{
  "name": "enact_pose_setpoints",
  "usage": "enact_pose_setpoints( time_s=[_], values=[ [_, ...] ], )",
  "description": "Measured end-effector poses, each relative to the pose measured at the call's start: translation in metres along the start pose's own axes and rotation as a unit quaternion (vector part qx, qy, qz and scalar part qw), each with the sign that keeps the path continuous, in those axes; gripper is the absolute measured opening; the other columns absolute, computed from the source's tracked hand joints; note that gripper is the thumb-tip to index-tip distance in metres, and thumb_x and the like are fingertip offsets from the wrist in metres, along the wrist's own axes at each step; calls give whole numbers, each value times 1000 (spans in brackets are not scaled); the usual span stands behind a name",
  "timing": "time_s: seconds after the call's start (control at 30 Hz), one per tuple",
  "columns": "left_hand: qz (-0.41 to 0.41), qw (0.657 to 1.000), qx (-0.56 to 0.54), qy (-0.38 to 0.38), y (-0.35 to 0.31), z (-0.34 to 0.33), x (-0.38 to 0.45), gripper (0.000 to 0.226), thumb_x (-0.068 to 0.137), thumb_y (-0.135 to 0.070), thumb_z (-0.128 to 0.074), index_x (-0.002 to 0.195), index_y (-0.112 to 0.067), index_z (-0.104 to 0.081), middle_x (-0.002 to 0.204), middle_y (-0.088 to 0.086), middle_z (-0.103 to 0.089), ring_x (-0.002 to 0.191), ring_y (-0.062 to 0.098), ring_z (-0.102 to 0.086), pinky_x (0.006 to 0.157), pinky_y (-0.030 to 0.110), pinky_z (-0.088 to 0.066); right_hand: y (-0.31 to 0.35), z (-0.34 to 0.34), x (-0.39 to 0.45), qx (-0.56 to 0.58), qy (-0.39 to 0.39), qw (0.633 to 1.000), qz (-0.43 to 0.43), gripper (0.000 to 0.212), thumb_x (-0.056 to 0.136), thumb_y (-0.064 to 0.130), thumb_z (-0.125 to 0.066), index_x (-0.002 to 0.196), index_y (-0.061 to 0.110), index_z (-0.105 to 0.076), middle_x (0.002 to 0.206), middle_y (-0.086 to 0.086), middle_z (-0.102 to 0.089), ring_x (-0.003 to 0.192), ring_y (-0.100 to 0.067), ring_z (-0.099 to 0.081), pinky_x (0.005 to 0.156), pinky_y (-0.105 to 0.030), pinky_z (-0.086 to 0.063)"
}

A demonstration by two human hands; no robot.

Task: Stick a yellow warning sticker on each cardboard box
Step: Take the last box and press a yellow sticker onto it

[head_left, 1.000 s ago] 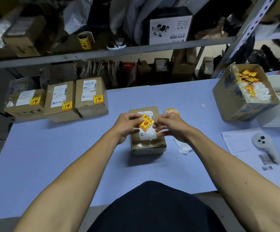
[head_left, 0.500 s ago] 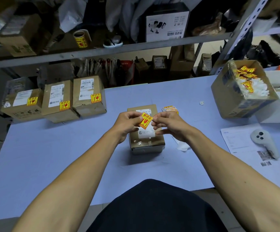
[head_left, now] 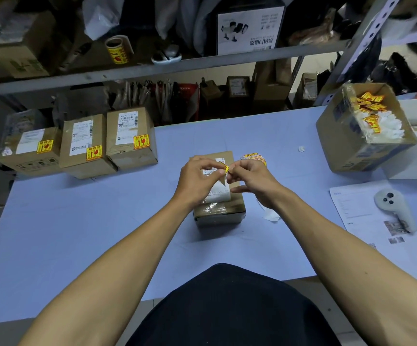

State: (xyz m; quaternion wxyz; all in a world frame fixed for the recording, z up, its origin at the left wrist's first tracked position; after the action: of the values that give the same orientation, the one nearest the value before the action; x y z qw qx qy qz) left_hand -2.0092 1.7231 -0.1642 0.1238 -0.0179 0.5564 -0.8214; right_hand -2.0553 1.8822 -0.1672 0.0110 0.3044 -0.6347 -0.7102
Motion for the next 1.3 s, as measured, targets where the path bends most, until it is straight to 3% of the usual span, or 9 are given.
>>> enact_pose_setpoints(
  time_s=[0.1, 0.23, 0.43, 0.67, 1.03, 1.3],
  values=[
    [0, 999, -42, 21, -2, -2, -1, 11, 84, -13, -72, 87, -22, -78, 88, -7, -75, 87, 7, -68, 86, 31, -54, 1, -1, 1, 0, -2, 1000, 7, 14, 95, 12, -53, 86, 11, -64, 80, -2, -65, 78, -9, -64, 70, -29, -58],
    [18, 996, -79, 25, -2, -2, 0, 19, 85, -11, -71, 83, -28, -78, 82, -5, -76, 80, 11, -69, 77, 33, -56, 2, -5, 3, 19, 6, 1000, 11, 12, 96, 13, -55, 88, 12, -64, 86, -6, -68, 81, -11, -66, 75, -32, -58],
    [29, 995, -89, 32, 1, 2, 3, 24, 84, -10, -72, 81, -33, -78, 85, -5, -77, 89, 14, -71, 89, 43, -56, 3, -5, 4, 31, 5, 999, 5, 12, 96, 11, -58, 87, 11, -66, 87, -7, -68, 81, -12, -66, 76, -34, -60],
    [26, 996, -83, 32, 2, 2, 4, 22, 84, -9, -73, 84, -30, -79, 86, -6, -77, 91, 12, -71, 92, 39, -55, 4, -8, 4, 29, -4, 1000, 3, 15, 95, 9, -57, 85, 11, -67, 83, -6, -69, 79, -11, -68, 73, -36, -61],
    [15, 999, -41, 13, 2, 0, 4, 11, 81, -9, -76, 88, -17, -80, 84, -3, -77, 84, 11, -73, 85, 39, -58, 7, -9, 1, 54, -20, 998, -8, 19, 93, 4, -52, 80, 8, -66, 83, -13, -72, 84, -27, -74, 66, -33, -59],
    [12, 1000, -27, 10, 1, -2, 5, 10, 81, -9, -75, 89, -13, -80, 83, -1, -77, 82, 11, -72, 83, 37, -59, 3, -9, 3, 27, -18, 999, 10, 20, 94, 6, -53, 79, 12, -65, 94, -21, -72, 89, -28, -74, 65, -35, -58]
  ],
)
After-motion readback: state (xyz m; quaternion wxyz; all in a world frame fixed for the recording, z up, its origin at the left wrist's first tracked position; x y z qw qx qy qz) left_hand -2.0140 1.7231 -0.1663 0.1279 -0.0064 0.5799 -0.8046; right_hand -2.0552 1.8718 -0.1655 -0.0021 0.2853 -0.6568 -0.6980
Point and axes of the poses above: each hand's wrist, its own x-axis towards the middle knuckle, its own z-axis out of the back of the hand, y = z × x, the point moved 1 cm from there along x, towards the middle knuckle
